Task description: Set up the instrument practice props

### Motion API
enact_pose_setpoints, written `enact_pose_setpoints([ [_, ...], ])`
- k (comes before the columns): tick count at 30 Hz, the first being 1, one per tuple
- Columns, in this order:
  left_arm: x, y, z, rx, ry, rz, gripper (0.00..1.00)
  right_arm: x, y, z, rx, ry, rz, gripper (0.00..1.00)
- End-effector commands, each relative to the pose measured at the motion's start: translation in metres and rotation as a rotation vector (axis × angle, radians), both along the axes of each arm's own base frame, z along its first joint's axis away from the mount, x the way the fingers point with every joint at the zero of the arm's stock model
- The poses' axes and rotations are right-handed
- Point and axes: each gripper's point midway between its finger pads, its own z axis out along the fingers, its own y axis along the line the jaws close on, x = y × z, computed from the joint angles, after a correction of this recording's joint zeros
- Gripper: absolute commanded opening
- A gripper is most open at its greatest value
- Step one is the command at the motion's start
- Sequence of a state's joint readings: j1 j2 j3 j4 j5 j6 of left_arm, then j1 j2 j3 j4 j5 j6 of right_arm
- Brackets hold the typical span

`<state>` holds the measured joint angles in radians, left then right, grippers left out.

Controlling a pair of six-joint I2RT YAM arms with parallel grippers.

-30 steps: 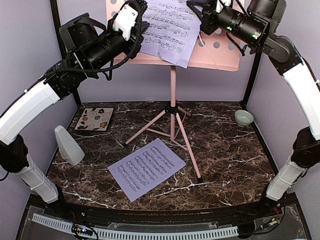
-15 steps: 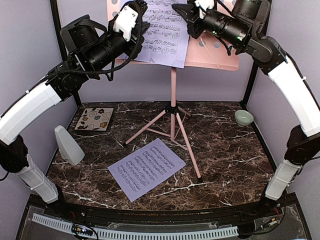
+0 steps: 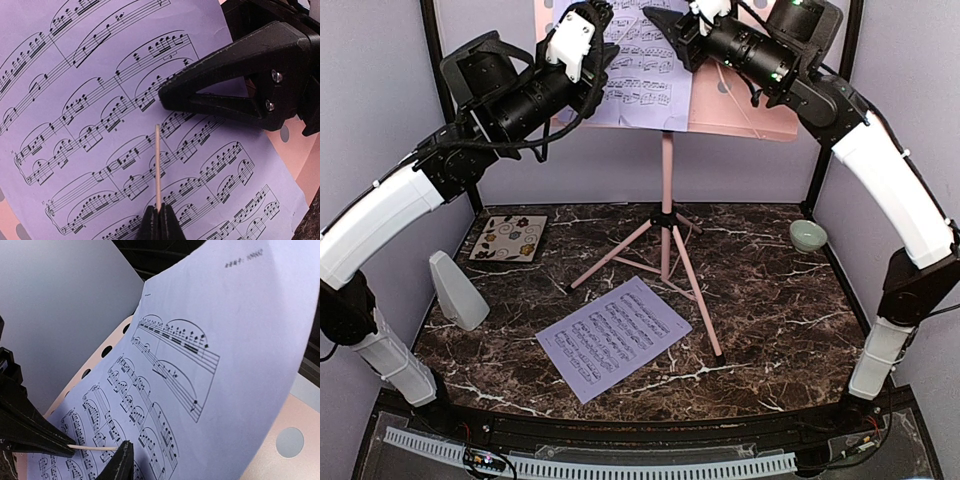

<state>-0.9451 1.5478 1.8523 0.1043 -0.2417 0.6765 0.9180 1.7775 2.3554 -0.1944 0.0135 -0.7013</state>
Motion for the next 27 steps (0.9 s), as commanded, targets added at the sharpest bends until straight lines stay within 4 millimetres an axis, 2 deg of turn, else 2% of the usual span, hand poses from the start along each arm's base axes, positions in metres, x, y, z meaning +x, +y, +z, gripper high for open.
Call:
enact_pose_setpoints([
  [1, -0.01, 0.019, 0.018, -0.047, -0.035, 0.009, 0.0, -0.011, -0.012, 0.03, 0.094, -0.071, -0.006, 0.34],
  [6, -0.008, 0.02, 0.017, -0.045, -0.035, 0.017, 0.0, -0.011, -0.018, 0.035, 0.124, -0.072, -0.023, 0.52],
  [14, -0.006, 0.02, 0.015, -0.04, -0.032, 0.029, 0.0, -0.013, -0.031, 0.047, 0.17, -0.092, -0.056, 0.65],
  [18, -0.005, 0.019, 0.011, -0.022, -0.017, 0.032, 0.07, -0.013, -0.04, 0.048, 0.19, -0.083, -0.086, 0.71],
  [20, -0.002, 0.019, 0.008, -0.012, -0.005, 0.042, 0.1, -0.01, -0.045, 0.042, 0.191, -0.073, -0.116, 0.86],
  [22, -0.002, 0.02, 0.007, -0.012, 0.0, 0.045, 0.13, -0.01, -0.055, 0.042, 0.207, -0.067, -0.146, 0.9],
  [24, -0.002, 0.021, 0.007, -0.015, 0.003, 0.047, 0.16, -0.013, -0.064, 0.047, 0.231, -0.056, -0.155, 0.98],
  [27, -0.004, 0.022, 0.009, -0.023, 0.001, 0.045, 0.22, -0.019, -0.078, 0.053, 0.285, -0.018, -0.146, 1.0],
])
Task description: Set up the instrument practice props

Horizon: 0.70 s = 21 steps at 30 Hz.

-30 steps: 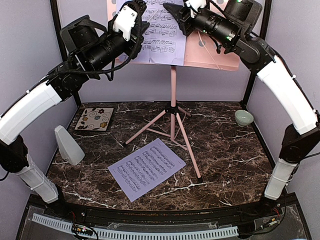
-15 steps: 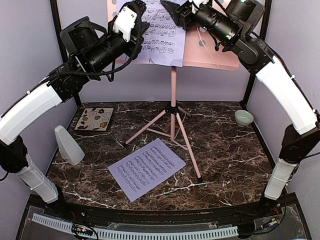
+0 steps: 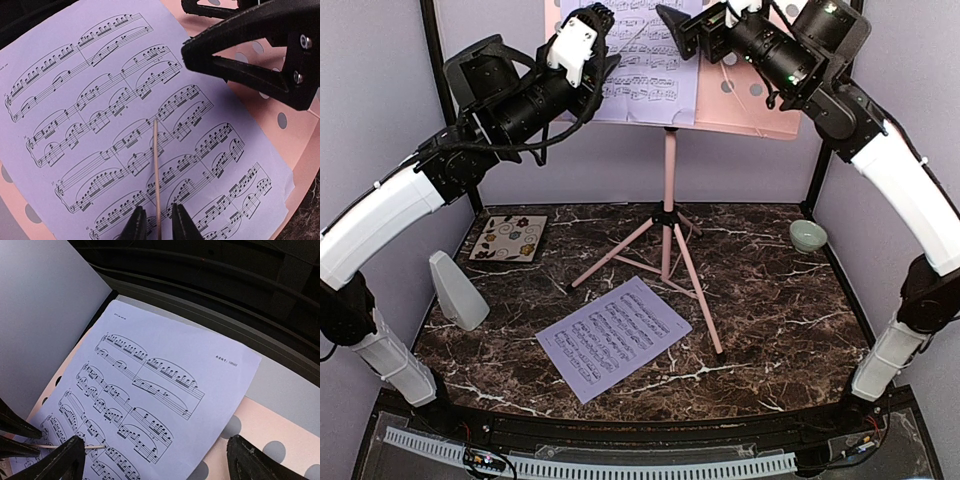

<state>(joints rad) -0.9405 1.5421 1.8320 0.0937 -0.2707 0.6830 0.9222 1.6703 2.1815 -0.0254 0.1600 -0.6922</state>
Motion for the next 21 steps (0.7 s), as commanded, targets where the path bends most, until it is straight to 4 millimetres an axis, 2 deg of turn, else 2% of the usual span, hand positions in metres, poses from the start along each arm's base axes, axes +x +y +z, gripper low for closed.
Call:
enact_pose_setpoints([
  [1, -0.011, 0.019, 0.019, -0.044, -0.018, 0.008, 0.24, -0.021, -0.041, 0.037, 0.173, 0.0, -0.006, 0.99],
  [2, -0.011, 0.019, 0.018, -0.045, -0.017, 0.005, 0.25, -0.031, -0.054, 0.047, 0.205, 0.0, 0.01, 0.98],
  [5, -0.013, 0.02, 0.02, -0.054, -0.012, -0.002, 0.28, -0.04, -0.062, 0.05, 0.248, 0.042, 0.054, 0.95],
  [11, -0.02, 0.026, 0.027, -0.093, 0.002, -0.029, 0.33, -0.043, -0.072, 0.043, 0.323, 0.187, 0.115, 0.87],
  [15, -0.02, 0.038, 0.029, -0.152, 0.052, -0.008, 0.4, -0.043, -0.071, 0.028, 0.359, 0.317, 0.165, 0.78],
  [21, -0.013, 0.071, 0.025, -0.293, 0.204, 0.037, 0.49, -0.042, -0.073, 0.001, 0.386, 0.473, 0.172, 0.72],
])
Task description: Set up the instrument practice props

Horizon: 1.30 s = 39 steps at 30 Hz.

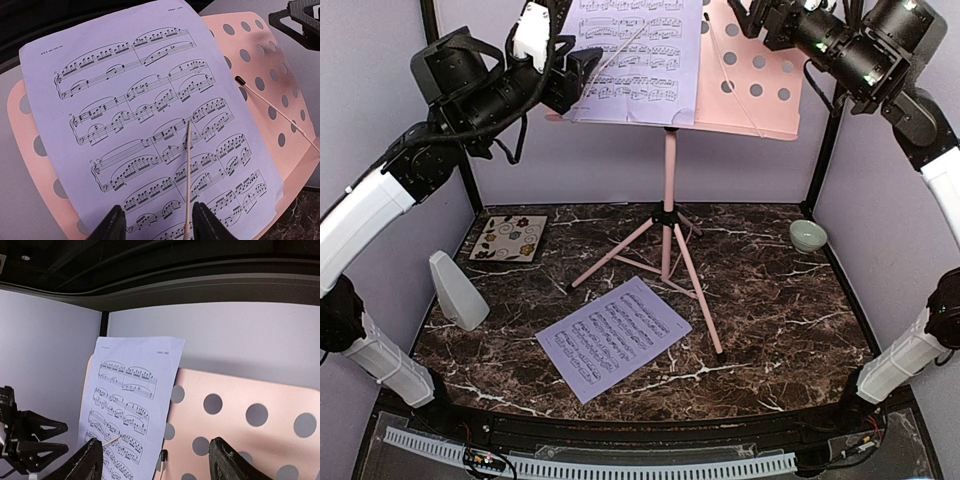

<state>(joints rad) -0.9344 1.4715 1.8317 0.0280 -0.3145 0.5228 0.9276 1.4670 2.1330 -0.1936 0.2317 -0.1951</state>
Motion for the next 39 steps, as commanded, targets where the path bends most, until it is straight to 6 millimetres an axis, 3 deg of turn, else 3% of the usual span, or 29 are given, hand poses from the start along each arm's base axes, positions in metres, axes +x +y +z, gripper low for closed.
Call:
enact_pose_setpoints([
  [1, 0.0, 0.048, 0.008, -0.181, 0.137, 0.037, 0.5, -0.001, -0.002, -0.025, 0.038, 0.15, 0.04, 0.7],
  [4, 0.006, 0.067, -0.007, -0.225, 0.226, 0.017, 0.54, -0.001, -0.003, -0.034, 0.03, 0.187, 0.042, 0.63],
  [9, 0.02, 0.079, -0.031, -0.248, 0.338, -0.085, 0.65, 0.004, 0.001, -0.042, -0.009, 0.238, 0.009, 0.5],
  [15, 0.033, 0.1, -0.023, -0.308, 0.353, -0.149, 0.72, 0.013, 0.029, -0.055, -0.051, 0.266, -0.015, 0.4],
  [18, 0.034, 0.1, -0.021, -0.301, 0.367, -0.207, 0.74, 0.02, 0.037, -0.06, -0.066, 0.278, -0.05, 0.35],
  [26, 0.002, 0.074, -0.017, -0.205, 0.31, -0.446, 0.52, 0.026, 0.047, -0.073, -0.061, 0.308, -0.08, 0.29],
  [39, 0.02, 0.064, 0.007, -0.245, 0.283, -0.473, 0.44, 0.029, 0.046, -0.075, -0.045, 0.314, -0.1, 0.28],
])
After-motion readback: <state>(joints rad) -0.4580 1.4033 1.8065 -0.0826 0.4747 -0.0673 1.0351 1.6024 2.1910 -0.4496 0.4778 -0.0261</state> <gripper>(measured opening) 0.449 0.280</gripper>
